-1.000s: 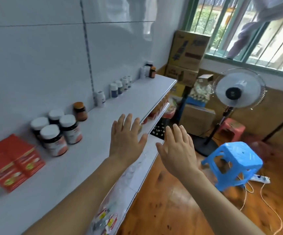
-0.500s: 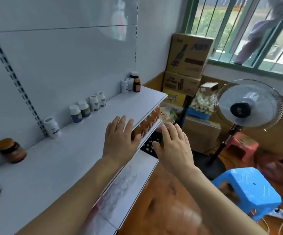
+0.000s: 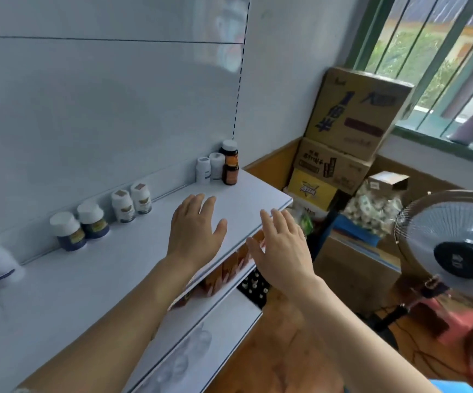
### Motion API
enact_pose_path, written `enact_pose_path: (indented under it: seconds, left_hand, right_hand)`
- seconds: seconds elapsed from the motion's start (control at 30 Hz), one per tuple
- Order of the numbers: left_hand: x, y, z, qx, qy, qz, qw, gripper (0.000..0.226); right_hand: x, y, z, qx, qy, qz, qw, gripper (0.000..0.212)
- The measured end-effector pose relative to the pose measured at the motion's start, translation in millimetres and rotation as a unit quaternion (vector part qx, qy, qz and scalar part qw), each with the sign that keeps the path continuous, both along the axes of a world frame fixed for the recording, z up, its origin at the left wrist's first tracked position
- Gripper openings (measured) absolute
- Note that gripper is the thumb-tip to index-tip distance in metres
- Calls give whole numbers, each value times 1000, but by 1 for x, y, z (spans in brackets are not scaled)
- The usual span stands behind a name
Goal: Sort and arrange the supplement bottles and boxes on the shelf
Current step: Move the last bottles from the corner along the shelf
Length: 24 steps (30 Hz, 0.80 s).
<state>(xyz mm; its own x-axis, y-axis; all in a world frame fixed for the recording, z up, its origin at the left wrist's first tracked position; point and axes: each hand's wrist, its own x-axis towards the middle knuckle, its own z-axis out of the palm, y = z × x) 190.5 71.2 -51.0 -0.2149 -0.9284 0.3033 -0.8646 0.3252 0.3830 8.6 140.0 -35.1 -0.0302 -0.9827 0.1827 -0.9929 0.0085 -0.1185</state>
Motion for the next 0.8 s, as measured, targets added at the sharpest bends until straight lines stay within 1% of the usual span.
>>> enact_pose_path:
  seconds: [0.2,0.33,0.5,0.6,0.67,0.8]
  left_hand:
    - [-27,-84,-1,-2,7,29,1000,56]
    - [-35,-123,-1,-2,8,66,998,54]
    - [-47,-169,-11,18,12,121,992,50]
    - [-56,-192,-17,41,19,158,986,52]
    - [-60,-206,-21,41,22,183,982,52]
    - [-65,-226,-28,51,27,218,974,51]
  right_hand:
    - [-41,-99,6,17,5,27,999,70]
    - [-54,-157,3,17,-10,76,997,67]
    - [-70,-241,-17,-3,-26,151,988,61]
    - [-82,-283,-24,-8,-38,201,979,54]
    - [-88,-308,-25,-16,-36,234,971,49]
    - [-93,-347,-29,1,-57,286,957,39]
